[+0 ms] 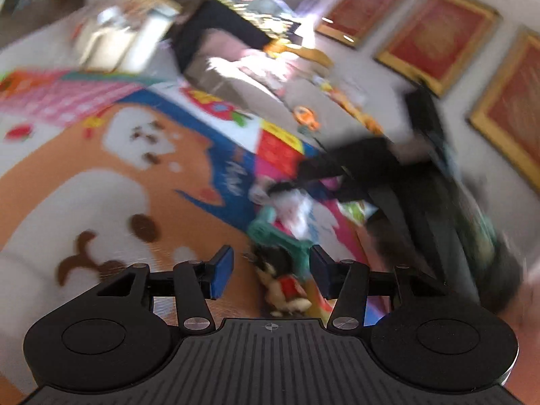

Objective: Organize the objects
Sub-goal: 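Move the left tool back toward the loose toys beside the pink box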

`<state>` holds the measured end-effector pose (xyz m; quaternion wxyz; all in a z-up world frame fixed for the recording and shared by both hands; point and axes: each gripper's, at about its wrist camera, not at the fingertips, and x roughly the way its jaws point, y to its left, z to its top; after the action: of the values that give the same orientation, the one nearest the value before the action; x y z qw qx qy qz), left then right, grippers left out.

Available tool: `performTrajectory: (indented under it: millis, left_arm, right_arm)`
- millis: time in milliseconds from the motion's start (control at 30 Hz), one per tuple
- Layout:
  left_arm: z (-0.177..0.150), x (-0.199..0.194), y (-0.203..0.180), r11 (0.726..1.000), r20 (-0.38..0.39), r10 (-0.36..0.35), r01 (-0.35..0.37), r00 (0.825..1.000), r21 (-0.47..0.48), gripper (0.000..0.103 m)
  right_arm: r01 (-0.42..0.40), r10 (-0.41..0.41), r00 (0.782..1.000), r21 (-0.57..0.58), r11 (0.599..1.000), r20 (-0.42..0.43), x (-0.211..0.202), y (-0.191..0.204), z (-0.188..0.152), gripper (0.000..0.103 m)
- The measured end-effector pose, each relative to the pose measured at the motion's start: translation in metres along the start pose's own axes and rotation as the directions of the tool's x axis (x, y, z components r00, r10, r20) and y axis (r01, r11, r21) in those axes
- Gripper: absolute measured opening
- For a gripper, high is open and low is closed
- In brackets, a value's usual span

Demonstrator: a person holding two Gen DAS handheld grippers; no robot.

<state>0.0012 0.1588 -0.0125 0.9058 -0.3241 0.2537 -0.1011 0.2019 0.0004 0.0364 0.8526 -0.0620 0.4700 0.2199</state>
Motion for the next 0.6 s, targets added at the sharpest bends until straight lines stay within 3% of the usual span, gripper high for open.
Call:
performTrajectory:
  millis: [100,267,367,433,533,600]
  left_arm:
    - [0.003,0.0,0.01,0.997,-0.003,-0.005,0.005,1.0,-0.071,0.048]
    - [0.001,0.004,-0.005,1.0,-0.032,-0.013,0.014,0.999,0.015,0.048]
    - [-0.001,0.007,-0.013,0.998,-0.06,0.002,0.002,0.998,0.061,0.048]
    - [-0.002,0.01,-0.017,0.996,-0.074,0.02,-0.014,0.997,0.085,0.048]
    - [-0.005,0.014,-0.025,0.994,-0.085,0.042,-0.033,0.995,0.104,0.048]
    - [-0.007,0.02,-0.032,0.994,-0.1,0.038,-0.027,0.994,0.105,0.048]
  right_arm:
    - [-0.026,0.023,0.999,-0.092,0.995,-0.032,-0.018,0.005,-0.033,0.025]
    - [-0.051,0.043,0.998,-0.206,0.977,-0.043,-0.066,-0.003,-0.099,0.025]
    - [0.034,-0.027,0.999,-0.251,0.968,0.03,-0.098,-0.012,-0.136,0.029]
    - [0.121,-0.095,0.989,-0.265,0.956,0.11,-0.118,-0.016,-0.157,0.055]
    - [0.131,-0.082,0.974,-0.229,0.965,0.21,-0.151,-0.028,-0.188,0.081]
    - [0.115,-0.068,0.968,-0.185,0.976,0.24,-0.166,-0.039,-0.207,0.085]
